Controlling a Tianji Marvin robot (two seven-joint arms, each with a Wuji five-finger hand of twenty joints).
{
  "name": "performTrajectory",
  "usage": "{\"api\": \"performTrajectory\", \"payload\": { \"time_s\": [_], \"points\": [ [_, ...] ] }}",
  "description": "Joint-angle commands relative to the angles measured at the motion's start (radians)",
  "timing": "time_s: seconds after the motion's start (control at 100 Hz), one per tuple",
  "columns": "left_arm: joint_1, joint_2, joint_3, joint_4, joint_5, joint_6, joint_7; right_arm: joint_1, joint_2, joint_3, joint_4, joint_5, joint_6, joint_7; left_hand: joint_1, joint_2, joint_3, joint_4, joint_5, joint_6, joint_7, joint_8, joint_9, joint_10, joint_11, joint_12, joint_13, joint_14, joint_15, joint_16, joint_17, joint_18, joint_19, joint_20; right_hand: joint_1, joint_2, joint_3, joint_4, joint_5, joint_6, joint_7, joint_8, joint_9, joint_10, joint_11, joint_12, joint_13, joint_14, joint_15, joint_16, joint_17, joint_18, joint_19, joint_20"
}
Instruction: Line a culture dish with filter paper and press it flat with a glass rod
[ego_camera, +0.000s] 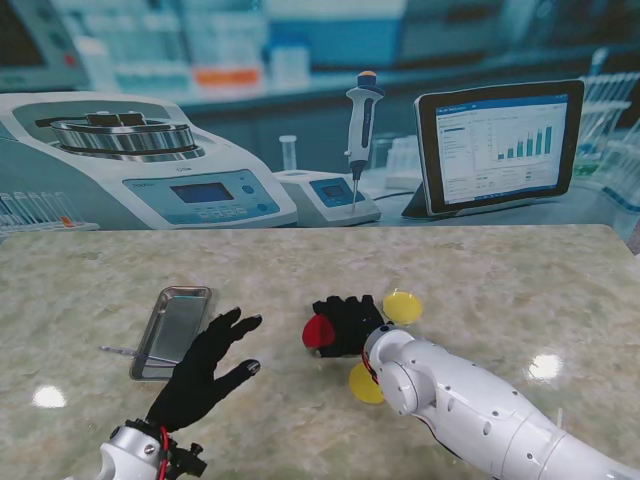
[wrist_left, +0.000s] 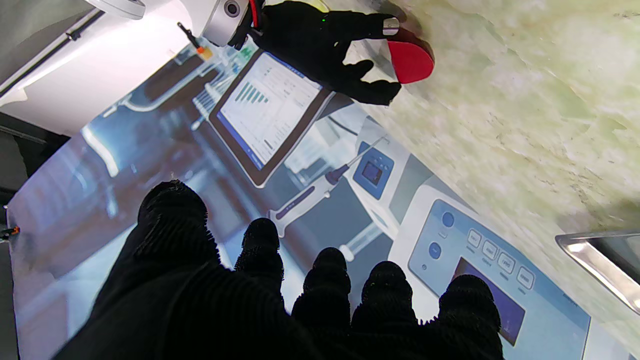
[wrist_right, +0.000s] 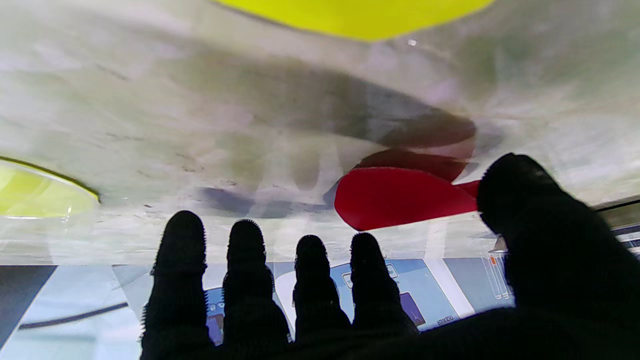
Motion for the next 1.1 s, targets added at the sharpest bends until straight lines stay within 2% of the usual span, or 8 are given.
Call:
{"api": "performTrajectory", "payload": {
  "time_s": [0.0,0.2,0.33,0.58,0.68,0.85,0.96,1.09],
  "points": [
    [0.009,0.0,-0.003,-0.004,0.001,-0.002,0.001,0.005,-0.008,-0.009,0.011,0.004,0.001,0.002,0.019,0.006,-0.008,0.026,0.001,-0.024,0.019,0.011,-0.018,-0.011,0.009,0.025,-0.027,-0.021,-0.008,0.015,0.001,-0.018,-0.039,0.025,0.0,-0.041,0.035,-0.019,-0.058,-0.014,0.017,0.02,-0.034,-0.008,0.014,0.017,-0.013,-0.016,0.029,0.014,-0.001,0.004,0.031,0.023],
    [0.013,-0.001,-0.008,-0.006,-0.002,-0.002,0.002,0.021,-0.014,-0.031,0.033,0.013,-0.005,-0.005,0.019,0.006,-0.008,0.026,0.001,-0.024,0.02,0.01,-0.018,-0.011,0.009,0.025,-0.026,-0.022,-0.007,0.015,0.001,-0.018,-0.039,0.025,0.03,-0.045,0.055,-0.014,-0.052,-0.044,0.031,0.037,-0.03,-0.018,0.025,0.025,-0.003,-0.026,0.038,0.017,0.004,0.006,0.038,0.025],
    [0.016,-0.001,-0.011,-0.008,-0.003,-0.002,0.001,0.022,-0.024,-0.033,0.052,0.021,-0.013,-0.035,0.02,0.006,-0.008,0.026,0.001,-0.023,0.02,0.01,-0.018,-0.009,0.009,0.025,-0.026,-0.022,-0.007,0.015,0.001,-0.018,-0.039,0.025,0.073,-0.012,0.069,-0.006,-0.01,-0.091,0.063,0.037,-0.021,-0.025,0.064,0.035,0.013,-0.031,0.047,0.018,0.013,0.011,0.049,0.028],
    [0.019,-0.001,-0.015,-0.009,-0.004,-0.002,0.001,0.012,-0.036,-0.02,0.067,0.022,-0.025,-0.09,0.019,0.007,-0.008,0.026,0.0,-0.024,0.019,0.01,-0.018,-0.011,0.008,0.024,-0.026,-0.022,-0.008,0.015,0.001,-0.019,-0.039,0.025,0.124,0.02,0.09,0.003,0.066,-0.115,0.182,-0.025,-0.017,-0.034,0.23,0.013,0.044,-0.034,0.066,0.015,0.029,0.016,0.071,0.027],
    [0.02,-0.001,-0.015,-0.009,-0.003,-0.003,0.001,0.008,-0.039,-0.013,0.07,0.021,-0.026,-0.108,0.018,0.007,-0.008,0.026,0.0,-0.025,0.018,0.01,-0.019,-0.011,0.008,0.024,-0.027,-0.022,-0.008,0.015,0.001,-0.018,-0.039,0.025,0.142,0.03,0.104,0.003,0.08,-0.115,0.277,-0.029,-0.017,-0.039,0.294,0.014,0.056,-0.036,0.076,0.015,0.037,0.016,0.082,0.027],
    [0.02,-0.002,-0.016,-0.009,-0.003,-0.004,0.001,0.005,-0.05,-0.006,0.087,0.03,-0.03,-0.143,0.018,0.007,-0.008,0.026,0.001,-0.023,0.019,0.01,-0.018,-0.011,0.008,0.024,-0.026,-0.021,-0.008,0.015,0.001,-0.019,-0.039,0.025,0.194,0.07,0.108,-0.004,0.109,-0.14,0.521,0.012,-0.007,-0.051,0.394,0.033,0.079,-0.042,0.096,0.016,0.049,0.016,0.102,0.027],
    [0.02,-0.002,-0.017,-0.009,-0.002,-0.004,0.002,0.008,-0.058,-0.007,0.106,0.039,-0.037,-0.166,0.018,0.007,-0.008,0.026,0.0,-0.023,0.018,0.01,-0.018,-0.012,0.008,0.024,-0.026,-0.022,-0.008,0.014,0.001,-0.019,-0.039,0.025,0.287,0.056,0.073,-0.068,0.112,-0.172,0.701,-0.092,0.019,-0.055,0.404,0.03,0.091,-0.044,0.104,0.015,0.054,0.018,0.112,0.026],
    [0.021,-0.002,-0.016,-0.009,-0.002,-0.005,0.002,0.012,-0.069,-0.007,0.132,0.052,-0.049,-0.198,0.018,0.007,-0.008,0.026,0.0,-0.024,0.018,0.01,-0.018,-0.012,0.008,0.024,-0.026,-0.022,-0.008,0.014,0.001,-0.019,-0.039,0.025,0.371,0.079,0.041,-0.075,0.162,-0.212,0.793,-0.146,0.048,-0.061,0.41,0.029,0.107,-0.048,0.11,0.014,0.059,0.022,0.121,0.029]
  ]
}}
